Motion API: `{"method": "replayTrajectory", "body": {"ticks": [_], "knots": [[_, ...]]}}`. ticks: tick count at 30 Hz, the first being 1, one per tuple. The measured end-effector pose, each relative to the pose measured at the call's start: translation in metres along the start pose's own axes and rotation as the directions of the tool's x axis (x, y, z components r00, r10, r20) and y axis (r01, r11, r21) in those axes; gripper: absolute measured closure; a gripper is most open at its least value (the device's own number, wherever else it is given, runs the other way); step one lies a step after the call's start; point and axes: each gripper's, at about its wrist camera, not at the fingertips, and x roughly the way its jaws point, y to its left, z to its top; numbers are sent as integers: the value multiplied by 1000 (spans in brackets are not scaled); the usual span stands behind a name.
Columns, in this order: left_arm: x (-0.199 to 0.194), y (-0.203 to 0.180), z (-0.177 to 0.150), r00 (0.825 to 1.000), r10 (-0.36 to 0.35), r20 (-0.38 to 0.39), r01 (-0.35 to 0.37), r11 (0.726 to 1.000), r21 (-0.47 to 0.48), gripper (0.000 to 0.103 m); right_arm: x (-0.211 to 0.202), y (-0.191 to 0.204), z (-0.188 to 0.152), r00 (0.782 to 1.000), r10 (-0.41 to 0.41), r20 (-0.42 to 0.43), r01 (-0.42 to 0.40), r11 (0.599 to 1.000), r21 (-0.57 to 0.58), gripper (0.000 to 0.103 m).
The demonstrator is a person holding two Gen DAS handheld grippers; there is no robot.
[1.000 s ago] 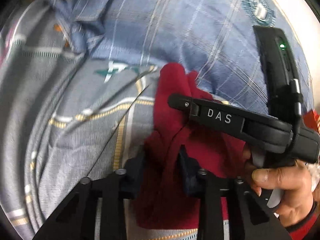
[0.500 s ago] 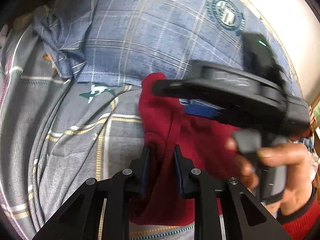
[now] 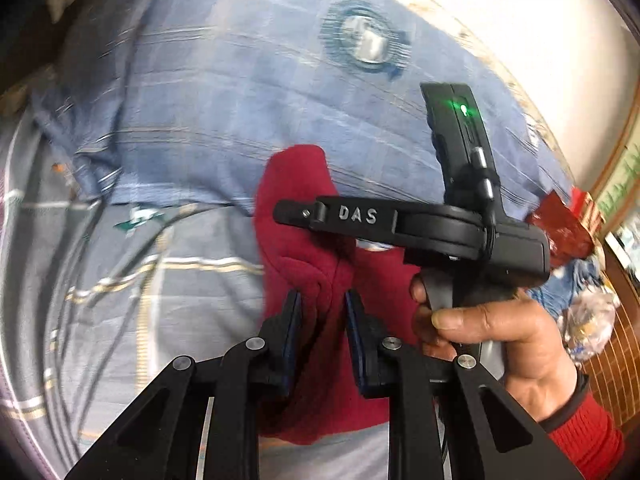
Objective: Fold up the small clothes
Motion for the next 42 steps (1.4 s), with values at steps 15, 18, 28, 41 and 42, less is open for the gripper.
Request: {"method": "replayTrajectory", "body": {"ticks": [15, 18, 28, 41, 42], "knots": [[108, -123, -19, 968, -132, -211, 152, 985, 81, 99, -116, -151, -46, 987, -120, 103, 99, 976, 192, 88], [122, -128, -27, 954, -132, -269, 165, 981, 102, 98, -112, -177, -57, 982, -171, 83, 148, 963, 226, 88], [7, -79, -19, 991, -32, -130, 59, 976, 208, 46, -125, -216, -85, 993, -50, 108, 1, 908, 418, 36], [12, -85, -56, 975, 81, -208, -40, 980, 196, 47, -120, -153, -97, 979, -187, 85, 161, 956, 247, 80], [9, -88, -52, 979, 81, -189, -43, 979, 198, 45, -128, -148, -95, 974, -202, 106, 175, 959, 225, 80]]}}
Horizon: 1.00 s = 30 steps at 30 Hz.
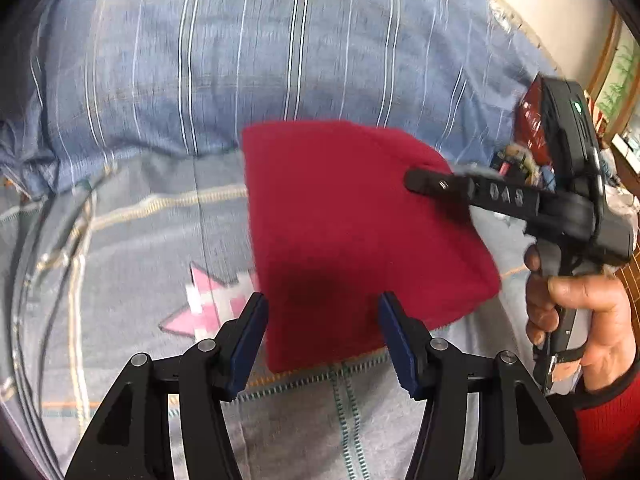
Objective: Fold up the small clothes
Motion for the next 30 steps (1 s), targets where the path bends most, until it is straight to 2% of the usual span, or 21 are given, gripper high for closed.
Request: {"method": "replayTrajectory", "body": {"ticks": [3, 6, 8, 11, 12, 14, 15, 17, 18, 21, 23, 25, 28, 30], "knots": [[-1, -1, 10, 1000, 12, 27, -12, 1000, 1, 46, -22, 6, 2, 996, -76, 52, 80, 994, -71, 80], [17, -3, 5, 999, 46, -5, -46, 999, 13, 46, -4, -8, -3, 991, -134, -12, 134, 990, -54, 78], [33, -3, 3, 996, 73, -42, -72, 997, 28, 46, 12, -21, -9, 990, -135, -43, 135, 991, -11, 73], [44, -3, 1, 996, 73, -48, -72, 997, 31, 45, -4, -26, -5, 994, -107, -16, 108, 993, 48, 62], [53, -3, 6, 996, 70, -50, -68, 997, 28, 45, -13, -23, -1, 990, -137, 13, 137, 990, 37, 57], [59, -3, 5, 998, 42, -49, -42, 999, 10, 45, -27, -15, 5, 979, -186, 80, 187, 982, -6, 56], [64, -3, 5, 998, 37, -49, -37, 999, 3, 42, -30, -8, 10, 977, -183, 108, 188, 982, -34, 56], [71, 1, 6, 998, 22, -51, -23, 1000, -14, 38, -20, -1, 14, 985, -145, 95, 152, 985, -76, 58], [75, 3, 7, 999, 14, -52, -15, 1000, -19, 37, -5, 1, 17, 987, -152, 60, 157, 983, -93, 62], [88, 9, 10, 999, 15, -52, -16, 1000, -25, 35, 36, -12, 19, 975, -224, -2, 223, 970, -100, 61], [92, 11, 11, 999, 13, -51, -15, 999, -30, 34, 39, -17, 19, 979, -198, 40, 201, 976, -88, 61], [100, 16, 13, 999, 12, -52, -14, 999, -36, 33, 34, -16, 20, 980, -195, 34, 197, 977, -84, 61], [98, 16, 12, 999, 20, -44, -21, 999, -28, 33, 8, -11, 16, 987, -162, 17, 163, 986, -42, 55], [96, 15, 10, 999, 21, -42, -22, 999, -29, 33, -15, 1, 3, 988, -150, 28, 151, 985, -81, 52]]}}
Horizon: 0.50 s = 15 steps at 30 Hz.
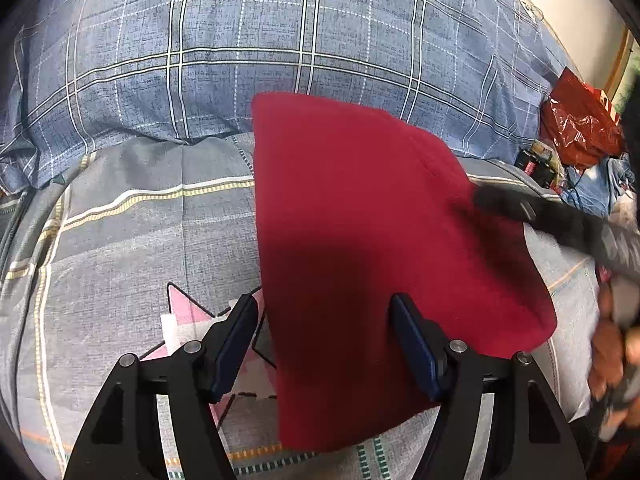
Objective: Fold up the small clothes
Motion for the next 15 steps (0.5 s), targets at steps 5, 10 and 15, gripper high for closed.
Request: {"method": "replayTrajectory", "body": {"ticks": [5, 10, 15], "knots": [[-1, 0, -1, 1000, 3, -14, -3, 1000, -1, 32, 1, 11, -42, 990, -123, -62, 119, 990, -72, 49], [-4, 2, -4, 1000, 7, 1, -7, 1000, -8, 30, -2, 8, -51, 992, -124, -36, 121, 990, -69, 44], [-5, 3, -4, 1000, 8, 3, -8, 1000, -3, 28, -9, -2, -51, 998, -67, 3, 66, 997, 32, 38]]}}
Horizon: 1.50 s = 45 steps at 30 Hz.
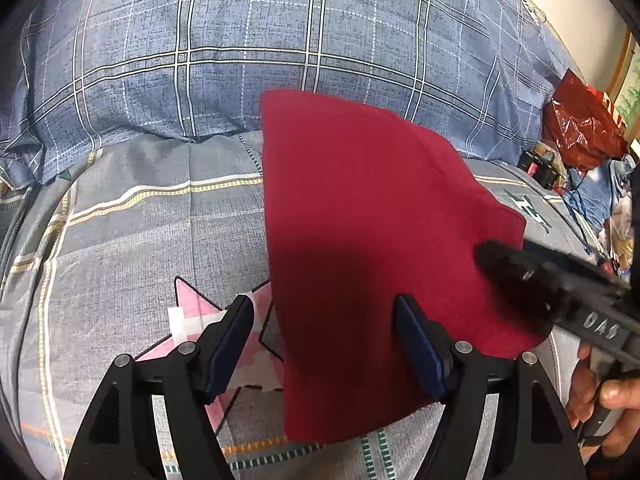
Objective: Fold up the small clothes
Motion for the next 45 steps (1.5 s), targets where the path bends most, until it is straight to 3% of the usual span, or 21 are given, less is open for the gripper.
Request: {"method": "replayTrajectory", "body": {"ticks": [4, 6, 9, 12, 18, 25, 40, 42, 43, 45], "knots": [[2, 3, 0, 1000, -6, -4, 6, 1000, -9, 25, -16, 1, 7, 993, -21, 115, 21, 1000, 2, 32], [3, 3, 0, 1000, -8, -5, 8, 1000, -13, 25, -16, -1, 9, 989, -11, 145, 10, 1000, 8, 22], [5, 5, 0, 1000, -16, -9, 16, 1000, -17, 24, 14, -10, 6, 995, -96, 0, 96, 995, 35, 22], [6, 7, 2, 999, -29, -13, 29, 999, -35, 23, 18, -28, 5, 999, 21, -24, -17, 989, 147, 21], [12, 12, 11, 996, -82, -26, 80, 993, -92, 24, 19, -34, 11, 995, 88, 38, -93, 978, 186, 14], [24, 13, 26, 996, -92, -13, 91, 991, -93, 21, 46, -40, 17, 990, 138, 16, -138, 959, 246, 10], [55, 18, 35, 993, -114, -6, 112, 987, -119, 7, 66, -40, 26, 981, 189, 52, -196, 958, 209, 5], [54, 16, 33, 993, -116, 6, 116, 987, -109, 12, 66, -40, 24, 982, 179, 65, -189, 959, 212, 12], [53, 14, 32, 991, -133, 11, 133, 986, -97, 27, 65, -39, 24, 982, 176, 67, -187, 960, 210, 16], [49, 9, 31, 990, -143, 16, 144, 987, -69, 36, 64, -35, 22, 984, 166, 69, -176, 965, 196, 31]]}}
